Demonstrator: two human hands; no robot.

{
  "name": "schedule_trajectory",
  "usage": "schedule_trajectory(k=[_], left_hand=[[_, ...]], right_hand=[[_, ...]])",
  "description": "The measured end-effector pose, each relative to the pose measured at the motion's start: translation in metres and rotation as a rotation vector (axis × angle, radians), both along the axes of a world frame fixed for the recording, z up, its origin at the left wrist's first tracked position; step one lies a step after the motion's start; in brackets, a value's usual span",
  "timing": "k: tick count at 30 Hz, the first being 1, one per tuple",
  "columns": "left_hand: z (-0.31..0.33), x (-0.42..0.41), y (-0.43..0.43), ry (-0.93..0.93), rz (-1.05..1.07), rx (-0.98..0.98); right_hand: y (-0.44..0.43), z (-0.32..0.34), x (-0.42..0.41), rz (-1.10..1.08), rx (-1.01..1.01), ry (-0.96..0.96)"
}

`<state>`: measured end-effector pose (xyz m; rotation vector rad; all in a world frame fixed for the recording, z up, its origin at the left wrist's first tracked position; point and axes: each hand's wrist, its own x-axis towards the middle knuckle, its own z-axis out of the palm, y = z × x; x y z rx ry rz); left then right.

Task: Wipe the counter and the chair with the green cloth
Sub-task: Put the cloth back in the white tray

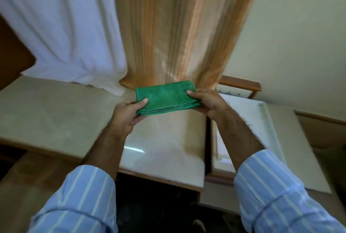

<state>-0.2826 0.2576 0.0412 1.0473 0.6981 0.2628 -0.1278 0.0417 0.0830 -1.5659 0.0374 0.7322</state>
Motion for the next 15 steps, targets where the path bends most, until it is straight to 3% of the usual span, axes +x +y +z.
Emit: schedule_trajectory(k=[4, 9, 12, 15], left_hand=[[0.004, 0.053, -0.078, 0.024, -0.089, 0.045], [-0.008, 0.107, -0.181, 0.099, -0.189, 0.134], [-0.026, 0.131, -0.231, 0.173, -0.256, 0.287], [-0.050, 0.139, -0.259, 0.292, -0.316, 0.562]], right_hand=[[-0.097, 0.001, 0.028, -0.094, -0.020, -0.043], [-0.215, -0.015, 0.065, -0.140, -0.339, -0.165], [-0.268, -0.033, 0.083, -0.063, -0.596, -0.270], [-0.294, -0.050, 0.091, 0.114, -0.831, -0.382]])
